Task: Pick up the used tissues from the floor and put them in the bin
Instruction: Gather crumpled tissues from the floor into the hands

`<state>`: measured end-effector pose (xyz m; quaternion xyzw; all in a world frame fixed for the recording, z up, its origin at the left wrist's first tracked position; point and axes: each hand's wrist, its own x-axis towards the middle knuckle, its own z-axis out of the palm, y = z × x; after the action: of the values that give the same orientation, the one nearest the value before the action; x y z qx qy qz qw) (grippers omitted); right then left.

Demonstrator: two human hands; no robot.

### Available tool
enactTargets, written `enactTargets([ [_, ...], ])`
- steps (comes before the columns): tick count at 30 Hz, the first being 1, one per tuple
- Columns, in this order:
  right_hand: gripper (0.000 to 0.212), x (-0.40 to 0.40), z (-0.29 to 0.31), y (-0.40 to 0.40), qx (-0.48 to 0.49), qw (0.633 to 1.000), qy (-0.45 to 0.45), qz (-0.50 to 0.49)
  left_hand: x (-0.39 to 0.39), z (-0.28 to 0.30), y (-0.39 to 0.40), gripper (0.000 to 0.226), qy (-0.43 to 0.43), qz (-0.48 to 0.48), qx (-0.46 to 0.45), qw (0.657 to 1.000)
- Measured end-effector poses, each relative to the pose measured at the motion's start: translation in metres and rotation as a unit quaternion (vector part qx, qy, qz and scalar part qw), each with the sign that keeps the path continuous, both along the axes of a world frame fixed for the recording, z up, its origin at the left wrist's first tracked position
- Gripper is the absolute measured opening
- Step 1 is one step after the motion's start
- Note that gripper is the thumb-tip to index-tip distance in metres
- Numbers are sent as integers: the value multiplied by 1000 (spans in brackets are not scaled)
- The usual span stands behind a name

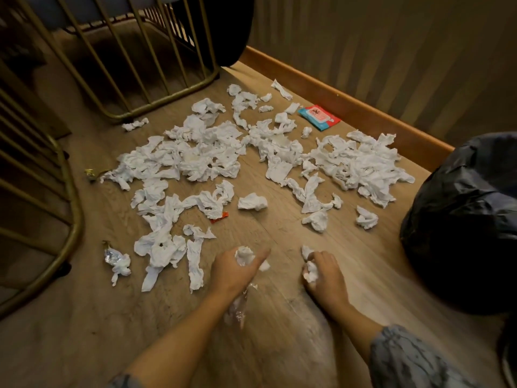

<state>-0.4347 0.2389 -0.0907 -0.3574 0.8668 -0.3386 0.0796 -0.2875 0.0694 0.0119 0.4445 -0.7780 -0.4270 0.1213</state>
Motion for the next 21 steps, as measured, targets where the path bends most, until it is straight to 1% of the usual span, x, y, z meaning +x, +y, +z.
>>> enactTargets([
  [1, 20, 4, 8, 2, -19, 999, -29, -18, -4, 13, 2, 65, 3, -15, -24, 1000],
  [2, 23, 6, 20, 3, -47, 997, -56, -35, -8, 24, 2, 70, 10, -22, -50, 998],
  [3, 21, 6, 32, 2, -83, 993, -71, -47, -12, 37, 4, 71, 22, -26, -76, 997],
  [5, 5, -1, 62, -2, -148, 986, -53, -53, -27, 64, 7, 69, 53, -26, -118, 991],
  [6, 6, -9, 80, -5, -171, 984, -35, -48, -36, 76, 8, 65, 65, -29, -138, 988],
  [7, 13, -19, 97, -9, -192, 980, -15, -45, -47, 90, 9, 58, 73, -37, -158, 984],
  [9, 25, -40, 138, -16, -232, 971, 33, -41, -71, 116, 12, 36, 78, -43, -185, 979],
  [10, 29, -50, 159, -18, -252, 966, 52, -35, -84, 129, 13, 30, 91, -38, -191, 977],
  [12, 32, -69, 194, -15, -286, 954, 89, -29, -112, 152, 19, 23, 138, -23, -192, 971],
  [14, 32, -85, 222, -7, -309, 944, 113, -31, -140, 167, 27, 19, 175, -28, -163, 971],
  [16, 29, -97, 243, 8, -325, 936, 129, -47, -166, 177, 36, 29, 208, -71, -131, 967],
  [18, 22, -106, 259, 28, -345, 923, 153, -76, -192, 182, 51, 43, 229, -123, -124, 958],
  [20, 17, -116, 271, 49, -366, 911, 155, -114, -217, 189, 75, 52, 250, -143, -99, 952],
  [21, 14, -121, 275, 60, -372, 907, 148, -133, -228, 192, 90, 57, 262, -134, -73, 953],
])
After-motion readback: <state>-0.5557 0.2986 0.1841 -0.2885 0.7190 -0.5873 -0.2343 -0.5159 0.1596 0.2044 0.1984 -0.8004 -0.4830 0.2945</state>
